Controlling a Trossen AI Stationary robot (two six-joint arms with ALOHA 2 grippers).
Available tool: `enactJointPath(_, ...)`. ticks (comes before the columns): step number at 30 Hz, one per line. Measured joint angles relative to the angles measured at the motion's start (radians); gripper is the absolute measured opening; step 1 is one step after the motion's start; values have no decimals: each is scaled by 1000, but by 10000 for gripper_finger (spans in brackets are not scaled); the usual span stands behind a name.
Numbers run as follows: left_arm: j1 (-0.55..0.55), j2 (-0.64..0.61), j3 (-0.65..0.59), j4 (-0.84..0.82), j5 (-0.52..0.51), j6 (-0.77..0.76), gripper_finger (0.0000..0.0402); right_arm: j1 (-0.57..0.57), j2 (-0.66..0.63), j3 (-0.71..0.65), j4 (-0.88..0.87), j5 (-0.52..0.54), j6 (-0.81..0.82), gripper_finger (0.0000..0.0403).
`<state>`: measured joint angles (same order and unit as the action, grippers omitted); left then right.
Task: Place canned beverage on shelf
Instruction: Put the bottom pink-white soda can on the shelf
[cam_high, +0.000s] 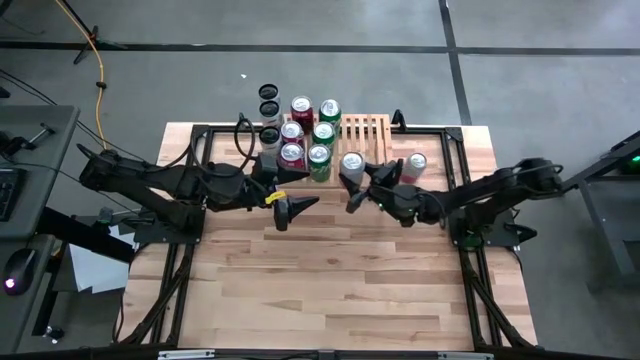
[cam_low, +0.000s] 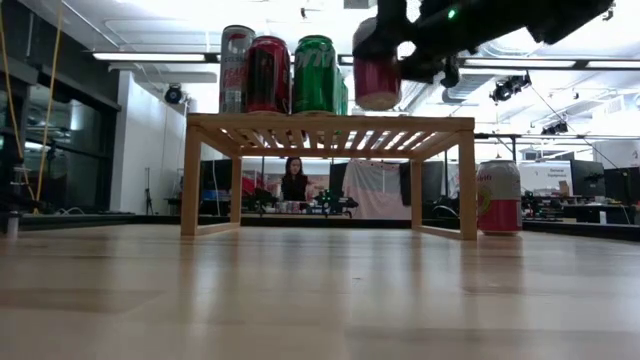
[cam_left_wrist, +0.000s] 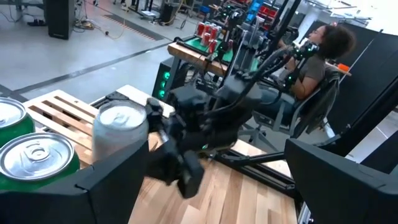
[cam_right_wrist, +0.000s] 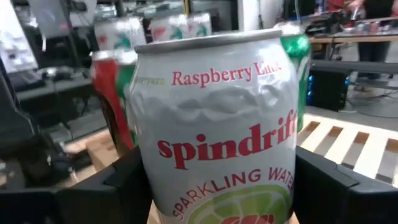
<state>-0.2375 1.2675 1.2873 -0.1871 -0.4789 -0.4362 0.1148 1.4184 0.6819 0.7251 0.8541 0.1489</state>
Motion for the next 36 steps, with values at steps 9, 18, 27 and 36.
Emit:
enactJointPath(9,-6,0,0,-1,0,1,367,-86,57,0,65,-101,9,275)
enactJointPath(18,-6,0,0,-15,6,2,367,-110,55,0,67,-168,8,319)
enactJointPath(27,-6,0,0,-23,9,2,367,-110,53,1,71,-163,0,374)
enactJointPath(36,-6,1,0,-24,9,2,367,-110,8,1,52,-159,-14,377)
